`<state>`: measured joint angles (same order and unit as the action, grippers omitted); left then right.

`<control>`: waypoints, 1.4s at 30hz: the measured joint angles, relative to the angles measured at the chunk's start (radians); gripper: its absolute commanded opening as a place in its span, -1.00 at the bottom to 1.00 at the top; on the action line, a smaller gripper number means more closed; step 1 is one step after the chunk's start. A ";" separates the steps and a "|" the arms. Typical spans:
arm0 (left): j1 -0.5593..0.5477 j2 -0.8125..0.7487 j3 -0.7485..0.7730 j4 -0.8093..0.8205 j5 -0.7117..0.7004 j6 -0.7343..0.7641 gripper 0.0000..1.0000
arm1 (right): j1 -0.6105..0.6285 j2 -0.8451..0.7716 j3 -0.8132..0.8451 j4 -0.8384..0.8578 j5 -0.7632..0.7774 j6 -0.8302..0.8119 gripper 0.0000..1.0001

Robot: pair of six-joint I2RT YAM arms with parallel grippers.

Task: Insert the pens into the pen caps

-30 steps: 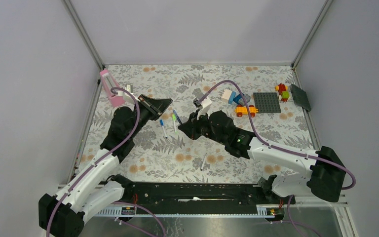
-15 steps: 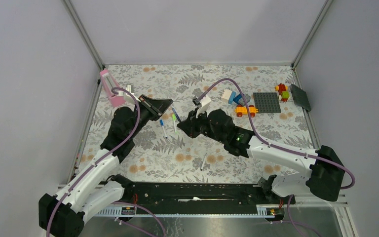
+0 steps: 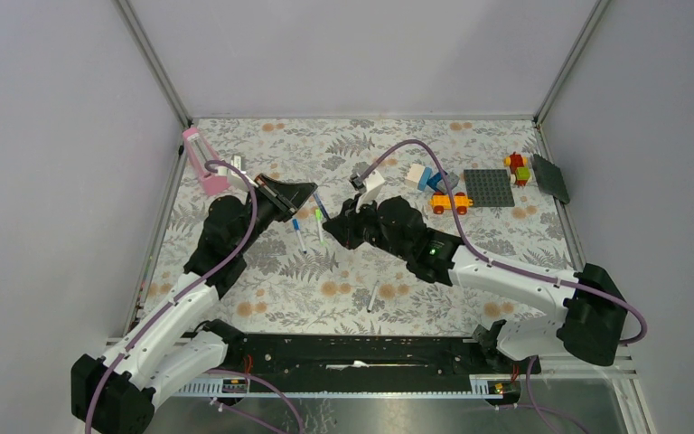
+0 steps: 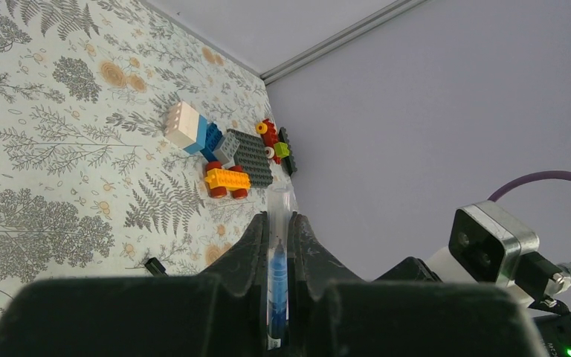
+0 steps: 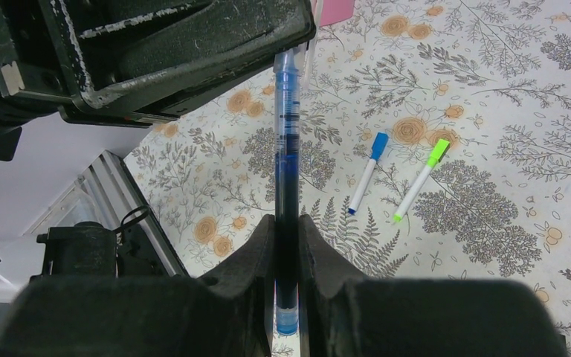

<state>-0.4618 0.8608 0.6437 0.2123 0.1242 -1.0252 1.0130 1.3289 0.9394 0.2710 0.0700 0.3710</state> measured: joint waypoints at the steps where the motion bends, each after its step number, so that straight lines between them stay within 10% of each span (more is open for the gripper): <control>1: 0.001 0.000 0.000 0.000 0.000 0.000 -1.00 | 0.000 0.001 0.003 -0.004 0.001 0.000 -1.00; 42: 0.017 -0.002 -0.016 0.021 -0.061 0.018 -1.00 | 0.015 0.119 0.189 -0.163 0.068 0.091 -1.00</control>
<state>-0.4446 0.8589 0.6273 0.2329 0.0635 -1.0073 1.0279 1.4479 1.1282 0.1081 0.1375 0.4622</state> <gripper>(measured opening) 0.077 0.166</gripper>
